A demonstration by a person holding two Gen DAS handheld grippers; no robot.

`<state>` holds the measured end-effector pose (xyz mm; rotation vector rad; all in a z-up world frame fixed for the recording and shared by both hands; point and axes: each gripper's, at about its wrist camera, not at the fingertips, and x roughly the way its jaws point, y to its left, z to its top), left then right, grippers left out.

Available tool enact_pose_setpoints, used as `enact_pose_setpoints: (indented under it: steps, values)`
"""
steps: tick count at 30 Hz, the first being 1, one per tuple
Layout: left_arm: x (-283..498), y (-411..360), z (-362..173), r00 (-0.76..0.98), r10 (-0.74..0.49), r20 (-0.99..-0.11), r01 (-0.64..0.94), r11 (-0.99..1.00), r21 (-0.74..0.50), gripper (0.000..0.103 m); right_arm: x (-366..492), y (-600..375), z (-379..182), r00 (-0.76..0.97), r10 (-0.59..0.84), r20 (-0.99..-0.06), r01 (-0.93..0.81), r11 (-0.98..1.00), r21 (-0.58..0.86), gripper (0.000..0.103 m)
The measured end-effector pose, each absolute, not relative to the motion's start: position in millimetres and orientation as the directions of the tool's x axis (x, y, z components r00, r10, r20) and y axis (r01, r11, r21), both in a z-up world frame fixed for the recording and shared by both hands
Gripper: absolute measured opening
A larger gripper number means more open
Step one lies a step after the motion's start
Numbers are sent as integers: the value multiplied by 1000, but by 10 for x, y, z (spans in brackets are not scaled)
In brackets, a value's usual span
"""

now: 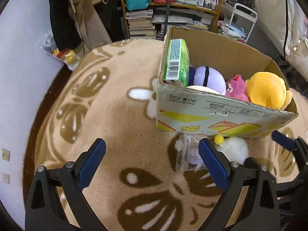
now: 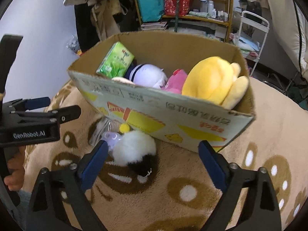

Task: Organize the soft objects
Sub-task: 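Lower both tools beside the box toward the bagged toy and pompom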

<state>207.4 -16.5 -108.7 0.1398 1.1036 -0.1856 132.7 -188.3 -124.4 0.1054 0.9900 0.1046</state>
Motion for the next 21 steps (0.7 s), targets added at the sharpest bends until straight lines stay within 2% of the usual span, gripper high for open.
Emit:
enact_pose_setpoints:
  steps: [4,15,18,20,21]
  values:
    - [2116,-164,-1175,400,-112,-910,224,974,-21,96,1361,-1879,-1363,523,132,-842,-37,990,133,90]
    - [2133,-241,-1315,373,-101,-922,230,973,-14,96,1422,-1837,-1546,498,152,-854,-64,988,139,86]
    - [2118,-289,-1331,372,-97,-923,244,970,-3,96,1480,-1803,-1614,480,162,-862,-80,987,140,76]
    - [2101,-326,-1351,367,-99,-925,254,967,-2,96,1491,-1790,-1649,472,167,-866,-85,986,144,75]
    - [2093,-339,-1364,362,-102,-927,262,965,-4,96,1504,-1789,-1668,463,174,-869,-87,985,151,67]
